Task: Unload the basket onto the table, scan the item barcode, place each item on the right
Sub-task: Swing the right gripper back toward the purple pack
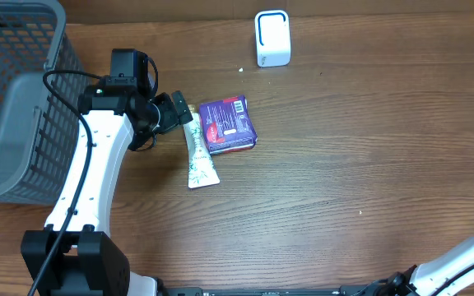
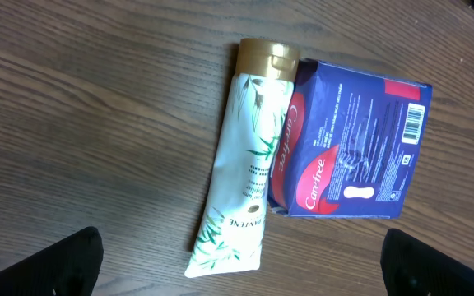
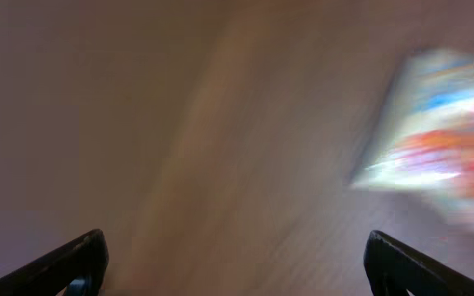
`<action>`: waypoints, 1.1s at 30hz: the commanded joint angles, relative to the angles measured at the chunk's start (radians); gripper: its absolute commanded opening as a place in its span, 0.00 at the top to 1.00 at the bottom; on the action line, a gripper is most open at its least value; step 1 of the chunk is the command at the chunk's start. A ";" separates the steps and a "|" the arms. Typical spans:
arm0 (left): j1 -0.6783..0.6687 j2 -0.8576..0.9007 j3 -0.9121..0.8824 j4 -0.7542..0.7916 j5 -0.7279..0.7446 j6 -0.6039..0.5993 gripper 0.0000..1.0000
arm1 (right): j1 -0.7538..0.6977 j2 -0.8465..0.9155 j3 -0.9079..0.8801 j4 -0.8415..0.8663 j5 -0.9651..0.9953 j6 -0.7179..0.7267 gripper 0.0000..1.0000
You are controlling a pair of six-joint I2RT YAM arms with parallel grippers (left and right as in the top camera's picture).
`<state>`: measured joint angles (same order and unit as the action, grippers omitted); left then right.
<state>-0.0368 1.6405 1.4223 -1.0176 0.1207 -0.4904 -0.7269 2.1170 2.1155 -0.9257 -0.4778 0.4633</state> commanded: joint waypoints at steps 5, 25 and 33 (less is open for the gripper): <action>0.004 0.009 0.018 0.001 0.010 0.004 0.00 | 0.182 -0.035 0.024 -0.127 -0.452 -0.092 0.00; 0.004 0.009 0.018 0.001 0.010 0.004 0.00 | 0.873 -0.030 -0.044 -0.270 0.033 -0.180 0.00; 0.004 0.009 0.018 0.001 0.010 0.004 0.00 | 0.958 -0.030 -0.044 -0.224 0.055 -0.179 0.00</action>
<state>-0.0372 1.6405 1.4223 -1.0180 0.1211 -0.4904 0.2298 2.1014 2.0735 -1.1587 -0.4625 0.2897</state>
